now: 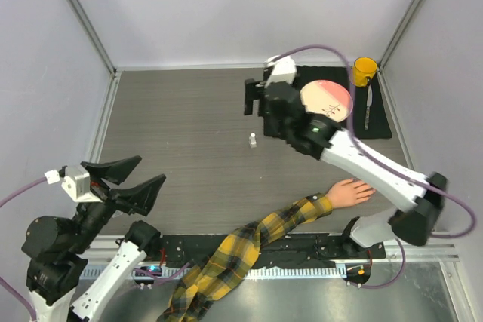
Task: Paint the nails
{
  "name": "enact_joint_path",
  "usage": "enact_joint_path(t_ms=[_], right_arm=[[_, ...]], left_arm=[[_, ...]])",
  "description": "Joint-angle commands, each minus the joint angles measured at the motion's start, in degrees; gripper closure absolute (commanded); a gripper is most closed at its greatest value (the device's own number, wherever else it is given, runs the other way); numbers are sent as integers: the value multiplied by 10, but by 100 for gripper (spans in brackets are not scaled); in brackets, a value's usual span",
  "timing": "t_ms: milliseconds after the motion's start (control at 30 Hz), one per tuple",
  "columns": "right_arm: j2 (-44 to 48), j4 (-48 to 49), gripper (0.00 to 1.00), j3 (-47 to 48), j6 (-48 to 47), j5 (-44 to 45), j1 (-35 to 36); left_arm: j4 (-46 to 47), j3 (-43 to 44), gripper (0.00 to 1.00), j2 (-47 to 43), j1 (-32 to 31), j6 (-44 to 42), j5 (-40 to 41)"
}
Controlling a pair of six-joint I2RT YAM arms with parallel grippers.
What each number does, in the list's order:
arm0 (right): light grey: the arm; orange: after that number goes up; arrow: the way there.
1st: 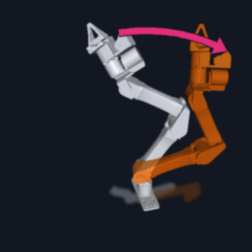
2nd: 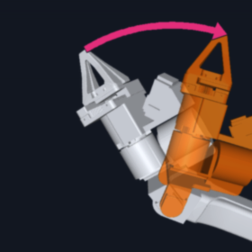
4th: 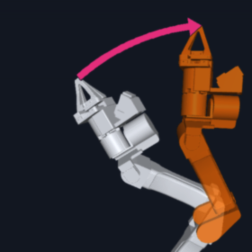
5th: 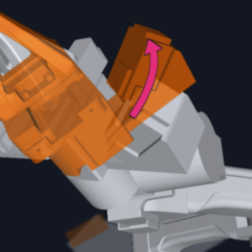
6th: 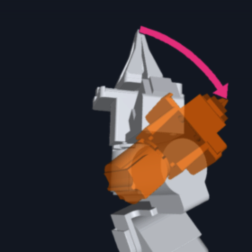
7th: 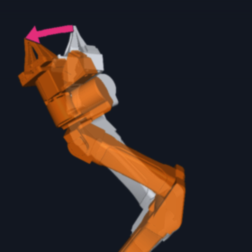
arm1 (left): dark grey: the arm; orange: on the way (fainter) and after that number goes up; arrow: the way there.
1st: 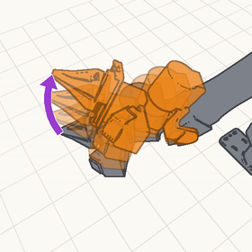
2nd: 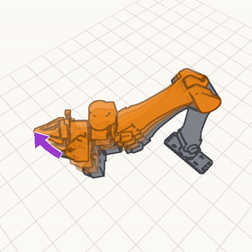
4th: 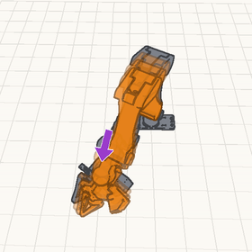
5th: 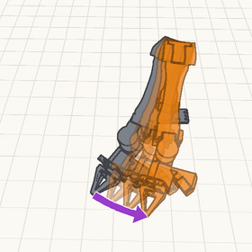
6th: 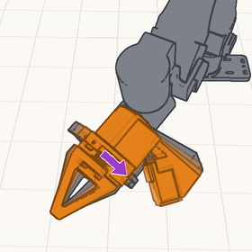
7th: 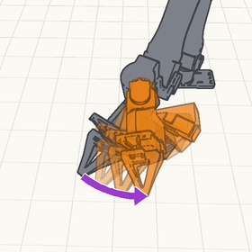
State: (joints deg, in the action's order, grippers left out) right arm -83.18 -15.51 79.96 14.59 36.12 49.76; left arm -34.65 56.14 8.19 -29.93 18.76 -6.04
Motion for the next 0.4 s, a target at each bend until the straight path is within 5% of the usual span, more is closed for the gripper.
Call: enact_joint_path(t_ms=[0,233,367], right_arm=[[132,-204,3,27,25,18,2],[345,-300,2,55,15,35,2],[369,-354,2,130,10,27,2]], left_arm=[[42,5,7,31,1,-17,3],[86,15,7,75,0,-26,2],[129,33,7,110,1,-22,-9]])
